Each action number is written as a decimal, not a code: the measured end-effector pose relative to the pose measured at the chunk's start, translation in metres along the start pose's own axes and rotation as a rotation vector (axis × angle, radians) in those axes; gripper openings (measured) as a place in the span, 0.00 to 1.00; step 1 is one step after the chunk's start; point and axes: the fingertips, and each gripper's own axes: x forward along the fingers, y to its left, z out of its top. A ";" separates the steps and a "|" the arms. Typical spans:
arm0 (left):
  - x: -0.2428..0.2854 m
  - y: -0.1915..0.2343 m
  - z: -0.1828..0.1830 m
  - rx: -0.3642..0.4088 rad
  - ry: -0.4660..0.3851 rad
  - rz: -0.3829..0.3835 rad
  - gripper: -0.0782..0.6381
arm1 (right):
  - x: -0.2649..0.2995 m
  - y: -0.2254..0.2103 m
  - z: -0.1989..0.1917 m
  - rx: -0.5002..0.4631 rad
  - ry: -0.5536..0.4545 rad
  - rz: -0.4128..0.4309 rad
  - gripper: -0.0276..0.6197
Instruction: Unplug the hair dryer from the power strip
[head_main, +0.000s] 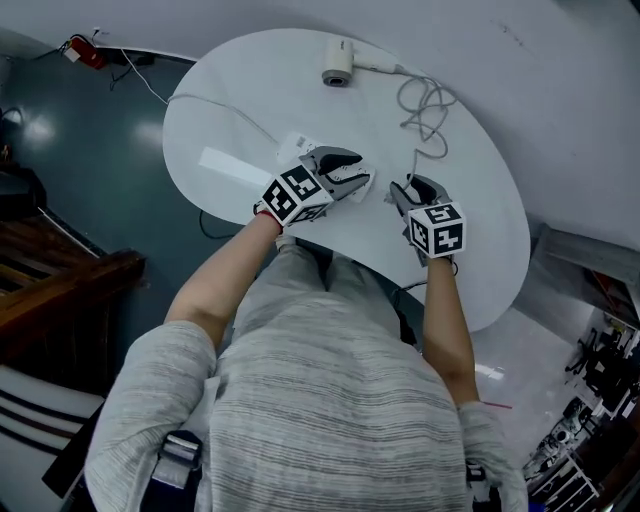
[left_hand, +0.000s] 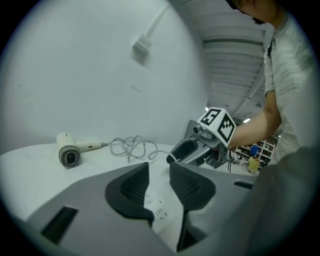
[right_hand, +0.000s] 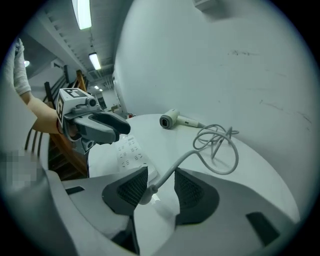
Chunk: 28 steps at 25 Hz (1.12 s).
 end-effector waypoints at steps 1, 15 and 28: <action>0.000 -0.002 0.002 -0.019 -0.014 0.003 0.26 | -0.002 -0.001 -0.002 0.005 0.006 -0.005 0.30; 0.010 -0.045 0.020 -0.110 -0.110 0.002 0.15 | -0.055 -0.013 -0.016 0.061 -0.067 -0.041 0.34; 0.008 -0.077 0.039 -0.134 -0.198 0.028 0.15 | -0.102 0.028 0.027 -0.138 -0.359 0.055 0.16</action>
